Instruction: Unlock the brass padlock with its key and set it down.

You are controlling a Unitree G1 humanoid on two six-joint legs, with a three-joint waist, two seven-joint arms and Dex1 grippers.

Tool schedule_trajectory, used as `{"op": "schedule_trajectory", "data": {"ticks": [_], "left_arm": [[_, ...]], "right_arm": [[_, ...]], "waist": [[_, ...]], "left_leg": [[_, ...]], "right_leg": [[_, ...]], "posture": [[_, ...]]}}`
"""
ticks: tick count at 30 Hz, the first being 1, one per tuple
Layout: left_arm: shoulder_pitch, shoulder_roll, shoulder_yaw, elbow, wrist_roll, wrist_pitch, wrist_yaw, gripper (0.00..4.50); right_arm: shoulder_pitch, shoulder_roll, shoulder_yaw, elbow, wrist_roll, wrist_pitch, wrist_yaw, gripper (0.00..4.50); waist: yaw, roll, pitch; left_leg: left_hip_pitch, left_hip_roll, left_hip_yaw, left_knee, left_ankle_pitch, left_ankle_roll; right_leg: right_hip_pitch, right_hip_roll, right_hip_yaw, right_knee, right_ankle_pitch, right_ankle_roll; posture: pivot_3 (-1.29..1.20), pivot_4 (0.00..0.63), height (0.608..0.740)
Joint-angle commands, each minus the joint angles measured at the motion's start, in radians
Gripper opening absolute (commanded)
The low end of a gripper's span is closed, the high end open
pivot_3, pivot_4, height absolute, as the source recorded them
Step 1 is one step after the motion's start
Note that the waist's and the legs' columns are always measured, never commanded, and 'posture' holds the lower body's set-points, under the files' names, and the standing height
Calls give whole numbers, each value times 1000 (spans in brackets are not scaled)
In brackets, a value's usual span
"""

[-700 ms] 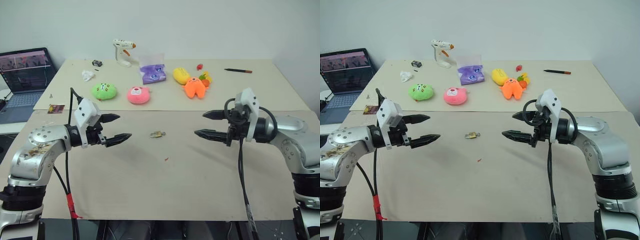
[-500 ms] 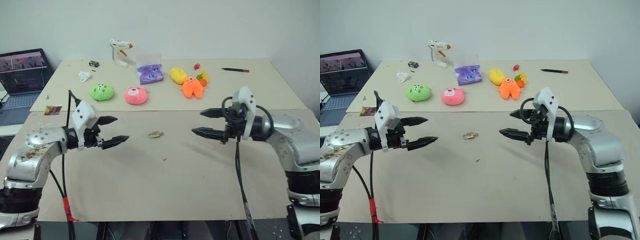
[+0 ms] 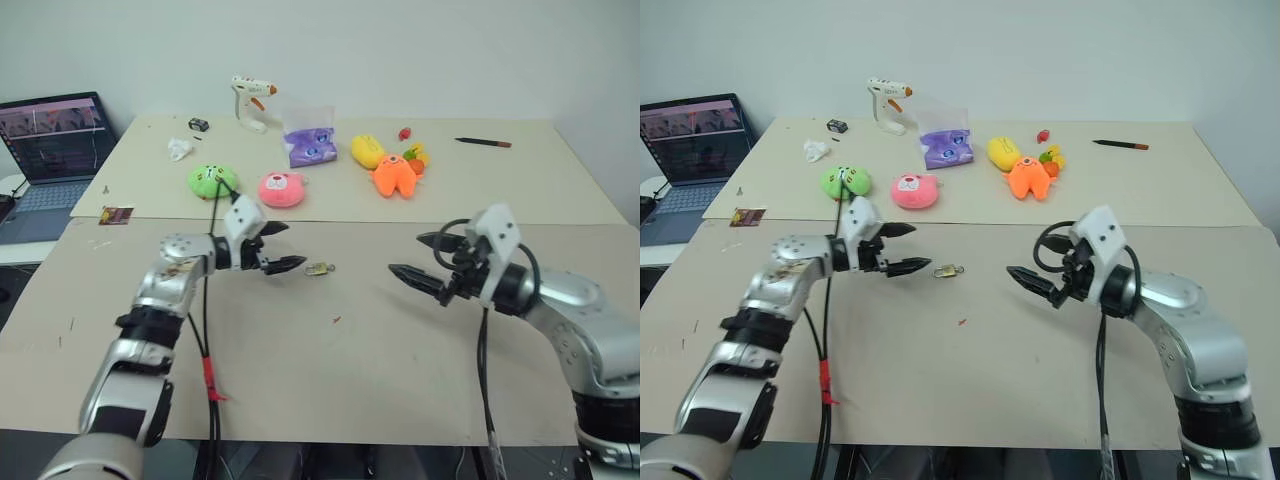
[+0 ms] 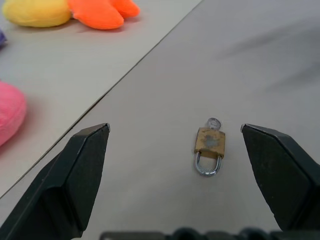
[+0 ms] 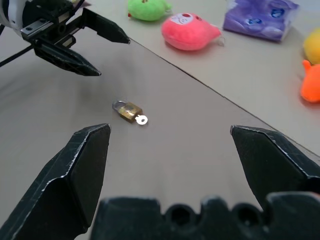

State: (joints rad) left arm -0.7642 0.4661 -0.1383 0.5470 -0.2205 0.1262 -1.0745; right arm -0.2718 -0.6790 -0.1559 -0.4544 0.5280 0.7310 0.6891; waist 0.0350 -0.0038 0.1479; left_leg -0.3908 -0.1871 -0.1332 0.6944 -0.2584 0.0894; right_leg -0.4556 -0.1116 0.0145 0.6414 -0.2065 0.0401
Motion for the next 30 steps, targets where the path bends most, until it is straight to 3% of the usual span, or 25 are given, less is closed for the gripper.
{"op": "schedule_trajectory", "data": {"ticks": [1,6,13,30], "left_arm": [[-96,-60,-34,154,57,-146,-56,4500],[-176,-112,-72,319,127,-294,-134,4500],[-235,-112,-69,463,185,-374,-160,4500],[-212,-99,-36,558,235,-385,-116,4500]], "right_arm": [[46,-4,-91,-111,35,26,-60,4491],[99,-9,-137,-169,53,49,-107,4491],[145,-15,-178,-210,74,61,-142,4491],[102,-40,-143,-154,67,40,-136,4491]], "waist": [[-2,0,0],[-10,-1,0],[-24,-1,0],[-23,-1,0]], "left_leg": [[0,0,0,0,0,0],[0,0,1,0,0,0],[0,1,2,1,0,1],[0,1,2,1,-1,2]], "right_leg": [[0,0,0,0,0,0],[0,-1,2,0,0,0],[0,0,2,0,0,0],[0,0,2,1,0,1]], "posture": [[0,150,740],[0,150,740],[0,150,740],[0,150,740]]}}
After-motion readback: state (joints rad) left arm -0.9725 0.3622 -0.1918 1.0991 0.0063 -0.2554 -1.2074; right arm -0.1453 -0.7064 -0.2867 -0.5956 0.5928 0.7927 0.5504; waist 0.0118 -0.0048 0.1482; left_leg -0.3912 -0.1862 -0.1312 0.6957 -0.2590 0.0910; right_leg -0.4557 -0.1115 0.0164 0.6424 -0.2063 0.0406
